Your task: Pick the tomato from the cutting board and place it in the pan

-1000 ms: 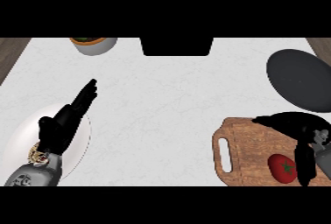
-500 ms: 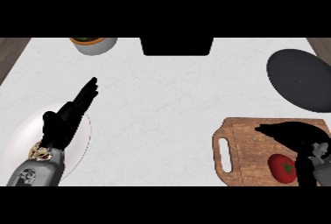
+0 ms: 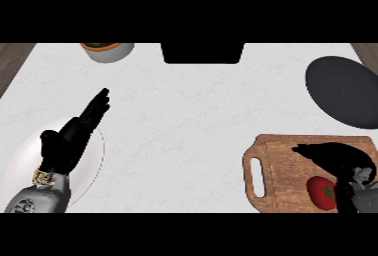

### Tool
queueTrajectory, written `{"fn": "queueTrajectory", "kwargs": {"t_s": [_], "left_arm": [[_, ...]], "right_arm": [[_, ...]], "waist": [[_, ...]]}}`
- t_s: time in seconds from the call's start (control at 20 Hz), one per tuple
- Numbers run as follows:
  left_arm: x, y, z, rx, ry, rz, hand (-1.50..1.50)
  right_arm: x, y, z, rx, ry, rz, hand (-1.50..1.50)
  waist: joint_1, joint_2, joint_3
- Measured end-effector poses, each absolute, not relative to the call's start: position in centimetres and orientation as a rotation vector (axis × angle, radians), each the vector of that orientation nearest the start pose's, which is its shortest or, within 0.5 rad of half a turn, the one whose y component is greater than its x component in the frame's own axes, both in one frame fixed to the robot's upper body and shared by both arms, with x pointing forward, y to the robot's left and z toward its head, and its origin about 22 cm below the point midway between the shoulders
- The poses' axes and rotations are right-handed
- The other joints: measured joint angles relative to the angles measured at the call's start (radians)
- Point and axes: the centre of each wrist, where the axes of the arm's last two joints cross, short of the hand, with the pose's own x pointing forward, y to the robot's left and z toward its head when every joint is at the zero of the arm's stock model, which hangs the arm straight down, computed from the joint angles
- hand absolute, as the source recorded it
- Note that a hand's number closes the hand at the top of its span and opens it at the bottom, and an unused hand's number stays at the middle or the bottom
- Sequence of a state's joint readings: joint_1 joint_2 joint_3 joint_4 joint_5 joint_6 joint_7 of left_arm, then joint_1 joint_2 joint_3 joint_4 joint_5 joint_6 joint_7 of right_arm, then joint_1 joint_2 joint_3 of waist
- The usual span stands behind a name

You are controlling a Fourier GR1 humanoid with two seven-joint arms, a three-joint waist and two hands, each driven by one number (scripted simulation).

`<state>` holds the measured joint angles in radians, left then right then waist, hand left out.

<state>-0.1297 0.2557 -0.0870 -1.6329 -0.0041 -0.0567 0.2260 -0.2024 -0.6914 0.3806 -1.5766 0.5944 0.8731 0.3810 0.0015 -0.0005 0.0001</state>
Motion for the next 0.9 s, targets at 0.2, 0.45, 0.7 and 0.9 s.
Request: {"fn": "queueTrajectory", "kwargs": {"t_s": [0.2, 0.45, 0.7, 0.9], "left_arm": [[26.9, 24.9, 5.5, 0.096, -1.499, -0.346, 0.0], [27.2, 25.1, 5.0, 0.102, -1.501, -0.346, 0.0], [26.9, 25.3, 5.0, 0.099, -1.5, -0.348, 0.0], [26.7, 25.2, 5.0, 0.099, -1.502, -0.349, 0.0]], "right_arm": [[27.2, -28.6, 6.1, -0.481, -0.475, 1.706, 1.5], [26.8, -28.5, 5.6, -0.462, -0.481, 1.771, 1.5], [26.3, -28.5, 5.3, -0.451, -0.502, 1.776, 1.5], [26.2, -28.5, 5.9, -0.461, -0.555, 1.762, 1.5]], "waist": [[0.001, -0.003, -0.005], [0.002, -0.007, -0.011], [0.001, -0.01, -0.014], [-0.001, -0.008, -0.011]]}}
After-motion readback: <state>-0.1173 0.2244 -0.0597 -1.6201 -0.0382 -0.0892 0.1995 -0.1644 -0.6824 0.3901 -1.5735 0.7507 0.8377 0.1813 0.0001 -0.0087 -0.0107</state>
